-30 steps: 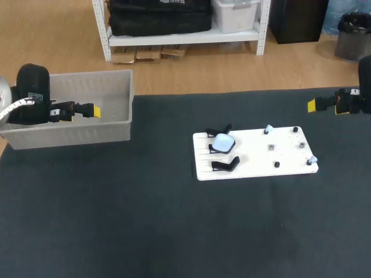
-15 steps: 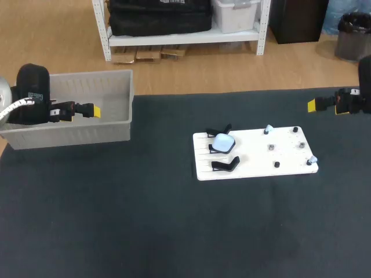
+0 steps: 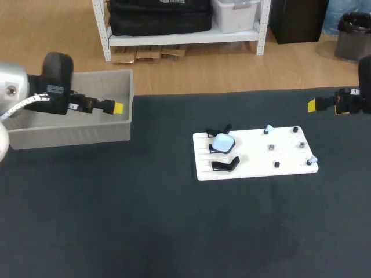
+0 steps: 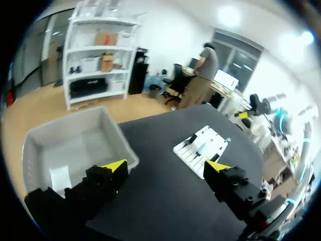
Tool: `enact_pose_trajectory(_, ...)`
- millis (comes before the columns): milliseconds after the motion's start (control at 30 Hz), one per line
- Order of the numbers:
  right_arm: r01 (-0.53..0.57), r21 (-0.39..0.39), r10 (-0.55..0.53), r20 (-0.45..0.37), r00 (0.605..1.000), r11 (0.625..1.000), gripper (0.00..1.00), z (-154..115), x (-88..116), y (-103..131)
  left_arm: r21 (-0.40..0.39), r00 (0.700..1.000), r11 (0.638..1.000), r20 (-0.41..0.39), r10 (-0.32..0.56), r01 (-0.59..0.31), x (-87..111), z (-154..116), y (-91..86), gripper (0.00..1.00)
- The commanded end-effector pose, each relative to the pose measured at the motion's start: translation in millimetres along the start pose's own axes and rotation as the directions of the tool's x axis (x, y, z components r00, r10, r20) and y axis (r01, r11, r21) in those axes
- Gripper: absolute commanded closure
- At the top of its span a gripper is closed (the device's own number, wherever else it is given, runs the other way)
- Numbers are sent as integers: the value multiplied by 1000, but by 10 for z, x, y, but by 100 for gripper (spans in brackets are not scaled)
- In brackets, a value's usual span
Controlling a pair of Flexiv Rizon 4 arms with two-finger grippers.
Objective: Pick up each earbud case from the left stands, insert the matching earbuds, close the lid, and place the case in the box.
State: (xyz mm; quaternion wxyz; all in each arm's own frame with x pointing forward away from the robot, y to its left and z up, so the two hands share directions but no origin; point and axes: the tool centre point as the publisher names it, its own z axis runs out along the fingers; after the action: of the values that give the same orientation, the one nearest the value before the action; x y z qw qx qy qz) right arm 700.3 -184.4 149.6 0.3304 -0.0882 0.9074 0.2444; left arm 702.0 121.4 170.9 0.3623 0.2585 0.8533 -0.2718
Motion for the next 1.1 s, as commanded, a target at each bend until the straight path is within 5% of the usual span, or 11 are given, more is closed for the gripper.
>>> enact_pose_trajectory(33,1,-4,-1,-1,1000,1000,0,0,-4,-11,220,992,968,72,106,-120,-58,229,-41,0)
enact_pose_trajectory(267,1,-4,-1,-1,1000,1000,0,0,-4,-11,350,950,883,94,298,-312,-144,536,-309,0)
enact_pose_trajectory(633,1,-4,-1,-1,1000,1000,0,0,-4,-11,448,875,763,106,473,-467,-94,1098,-617,0)
enact_pose_trajectory(1100,1,-4,-1,-1,1000,1000,0,0,-4,-11,550,838,660,154,523,-512,154,1469,-971,0)
